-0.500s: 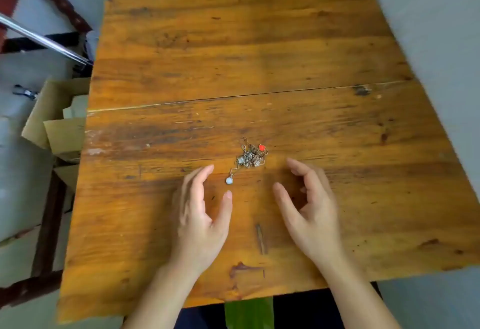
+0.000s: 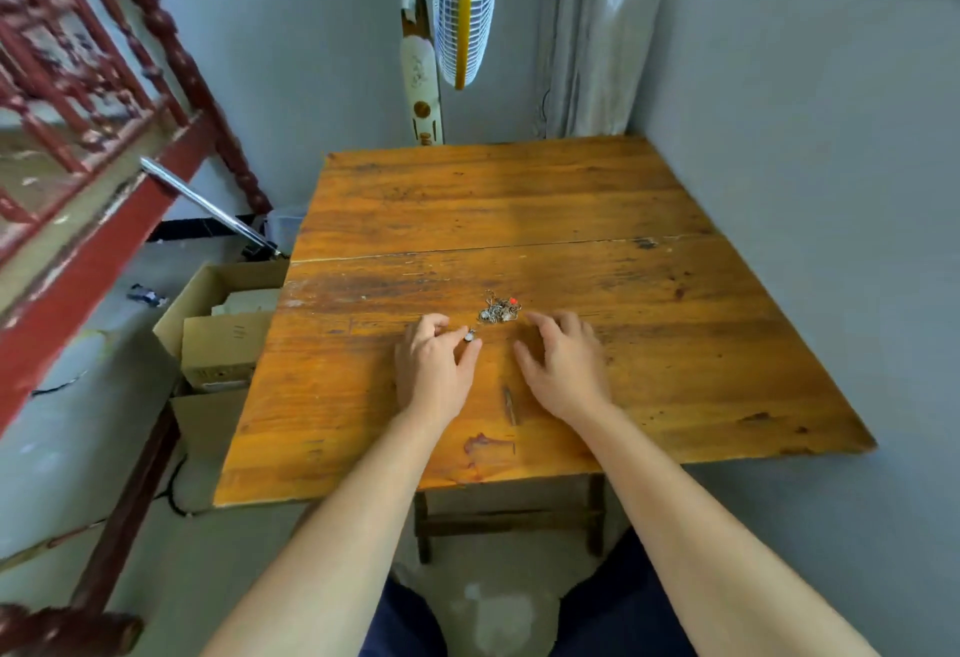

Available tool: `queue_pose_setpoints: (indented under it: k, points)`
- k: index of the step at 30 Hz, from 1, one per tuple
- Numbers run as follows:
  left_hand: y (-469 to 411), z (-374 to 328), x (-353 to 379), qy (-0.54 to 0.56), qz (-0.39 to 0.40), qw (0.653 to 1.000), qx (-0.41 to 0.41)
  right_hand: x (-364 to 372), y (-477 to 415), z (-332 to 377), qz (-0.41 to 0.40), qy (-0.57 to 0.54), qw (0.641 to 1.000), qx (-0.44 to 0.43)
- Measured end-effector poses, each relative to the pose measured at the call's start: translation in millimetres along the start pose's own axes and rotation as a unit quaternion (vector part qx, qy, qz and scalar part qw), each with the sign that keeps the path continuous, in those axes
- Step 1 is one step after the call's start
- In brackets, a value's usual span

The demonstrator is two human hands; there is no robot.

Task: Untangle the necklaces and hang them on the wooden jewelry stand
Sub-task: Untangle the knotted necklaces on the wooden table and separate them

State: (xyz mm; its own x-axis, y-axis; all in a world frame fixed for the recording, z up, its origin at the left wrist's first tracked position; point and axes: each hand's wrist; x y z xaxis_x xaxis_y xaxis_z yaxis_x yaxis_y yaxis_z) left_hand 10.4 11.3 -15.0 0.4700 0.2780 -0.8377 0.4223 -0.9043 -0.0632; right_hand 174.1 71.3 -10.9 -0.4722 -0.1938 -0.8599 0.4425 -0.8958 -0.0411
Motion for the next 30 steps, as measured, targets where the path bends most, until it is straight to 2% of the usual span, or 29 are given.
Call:
queue_pose_setpoints:
  k: [5, 12, 18, 22, 27, 30]
  points:
    - [4.0, -9.3, -0.5, -0.013, -0.013, 0.999, -0.034, -7.9, -3.4, 9.0, 0.061, 0.028, 0.998, 0.010]
    - [6.6, -19.9, -5.6, -0.018, -0.030, 0.998, -0.054, -11.7, -10.3, 15.2, 0.092, 0.112, 0.989, -0.022]
    - [8.8, -8.2, -5.2, 0.025, -0.025, 0.999, -0.025, -1.9, -3.2, -1.9, -0.007, -0.023, 0.999, -0.039]
    - [12.7, -3.2, -7.6, 0.071, -0.011, 0.997, -0.006, 6.4, -3.1, -5.7, -0.054, -0.055, 0.996, -0.040]
    - [18.0, 0.8, -12.1, 0.127, -0.037, 0.991, 0.006, 2.3, -4.3, -7.4, -0.085, -0.174, 0.981, 0.002]
    - [18.1, -0.9, -11.6, 0.146, -0.048, 0.988, -0.008, 0.4, -1.4, -11.9, -0.143, -0.202, 0.968, 0.040]
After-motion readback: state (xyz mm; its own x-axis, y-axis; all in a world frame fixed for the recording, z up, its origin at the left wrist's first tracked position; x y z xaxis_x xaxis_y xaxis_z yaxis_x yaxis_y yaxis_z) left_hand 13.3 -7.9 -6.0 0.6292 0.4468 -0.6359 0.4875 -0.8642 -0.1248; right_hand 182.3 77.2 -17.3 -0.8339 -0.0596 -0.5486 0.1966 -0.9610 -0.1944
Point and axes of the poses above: each hand's wrist, its own y-axis away from the middle knuckle, its own x-axis out of the palm, z = x × y, and after that the axes turned 8 degrees about z, right-handed
